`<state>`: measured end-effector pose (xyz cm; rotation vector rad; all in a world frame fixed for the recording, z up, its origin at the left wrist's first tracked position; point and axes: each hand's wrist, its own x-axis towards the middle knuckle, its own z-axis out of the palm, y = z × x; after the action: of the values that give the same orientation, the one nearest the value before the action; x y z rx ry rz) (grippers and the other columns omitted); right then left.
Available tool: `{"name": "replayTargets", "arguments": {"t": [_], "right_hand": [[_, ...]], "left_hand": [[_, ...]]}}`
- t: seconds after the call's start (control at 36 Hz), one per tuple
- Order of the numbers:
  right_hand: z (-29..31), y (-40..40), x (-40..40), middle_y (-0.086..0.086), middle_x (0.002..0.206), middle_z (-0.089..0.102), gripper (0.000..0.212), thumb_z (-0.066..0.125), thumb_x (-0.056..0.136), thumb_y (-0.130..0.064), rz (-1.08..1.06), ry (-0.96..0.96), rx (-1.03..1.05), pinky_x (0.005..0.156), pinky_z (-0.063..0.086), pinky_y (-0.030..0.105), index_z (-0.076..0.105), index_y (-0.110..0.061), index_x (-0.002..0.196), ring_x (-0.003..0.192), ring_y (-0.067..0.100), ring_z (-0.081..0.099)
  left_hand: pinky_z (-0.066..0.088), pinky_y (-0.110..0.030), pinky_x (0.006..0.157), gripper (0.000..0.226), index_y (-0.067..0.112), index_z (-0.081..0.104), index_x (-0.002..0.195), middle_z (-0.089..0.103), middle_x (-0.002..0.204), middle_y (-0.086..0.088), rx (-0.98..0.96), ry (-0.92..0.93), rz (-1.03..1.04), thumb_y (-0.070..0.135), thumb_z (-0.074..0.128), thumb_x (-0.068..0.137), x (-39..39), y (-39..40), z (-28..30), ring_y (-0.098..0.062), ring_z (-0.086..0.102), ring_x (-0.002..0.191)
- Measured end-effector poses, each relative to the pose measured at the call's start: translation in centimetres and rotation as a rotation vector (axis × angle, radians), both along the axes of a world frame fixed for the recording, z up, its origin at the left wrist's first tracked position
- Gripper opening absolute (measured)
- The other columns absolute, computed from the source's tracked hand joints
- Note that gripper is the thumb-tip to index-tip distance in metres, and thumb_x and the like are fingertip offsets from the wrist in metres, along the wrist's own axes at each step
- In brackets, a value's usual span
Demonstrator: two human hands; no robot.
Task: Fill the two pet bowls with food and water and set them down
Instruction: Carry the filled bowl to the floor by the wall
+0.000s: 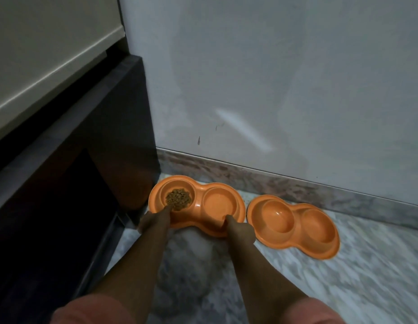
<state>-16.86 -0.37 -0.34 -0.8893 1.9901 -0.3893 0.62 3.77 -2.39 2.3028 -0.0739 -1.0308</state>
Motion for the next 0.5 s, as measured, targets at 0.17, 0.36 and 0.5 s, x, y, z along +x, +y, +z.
{"name": "replayTargets", "arguments": {"t": [0.17,0.36,0.5], "right_hand": [[-0.7,-0.5,-0.9,0.022,0.122,0.061,0.057,0.061,0.089,-0.040,0.073,-0.045,0.029,0.099,0.045,0.041,0.056,0.008,0.119,0.116,0.035,0.056],[-1.3,-0.3,-1.8,0.021,0.119,0.062,0.055,0.067,0.083,-0.037,0.088,-0.158,0.038,0.097,0.048,0.044,0.059,0.005,0.117,0.111,0.035,0.058],[-1.0,-1.0,-2.6,0.020,0.118,0.061,0.062,0.066,0.082,-0.040,0.120,-0.184,0.062,0.086,0.046,0.036,0.056,0.006,0.123,0.104,0.029,0.058]], "left_hand": [[0.047,-0.043,0.098,0.064,-0.003,0.058,0.125,0.060,0.124,-0.023,0.029,-0.001,-0.026,0.045,0.068,0.083,0.2,-0.5,-0.9,-0.036,0.058,0.113],[0.048,-0.039,0.095,0.069,-0.002,0.057,0.125,0.061,0.123,-0.021,0.114,-0.062,-0.155,0.056,0.057,0.086,0.8,-1.1,-1.0,-0.035,0.059,0.112],[0.049,-0.040,0.093,0.077,-0.006,0.055,0.123,0.060,0.120,-0.025,0.081,0.020,-0.069,0.060,0.058,0.084,0.7,-0.4,-2.0,-0.039,0.060,0.110]]}}
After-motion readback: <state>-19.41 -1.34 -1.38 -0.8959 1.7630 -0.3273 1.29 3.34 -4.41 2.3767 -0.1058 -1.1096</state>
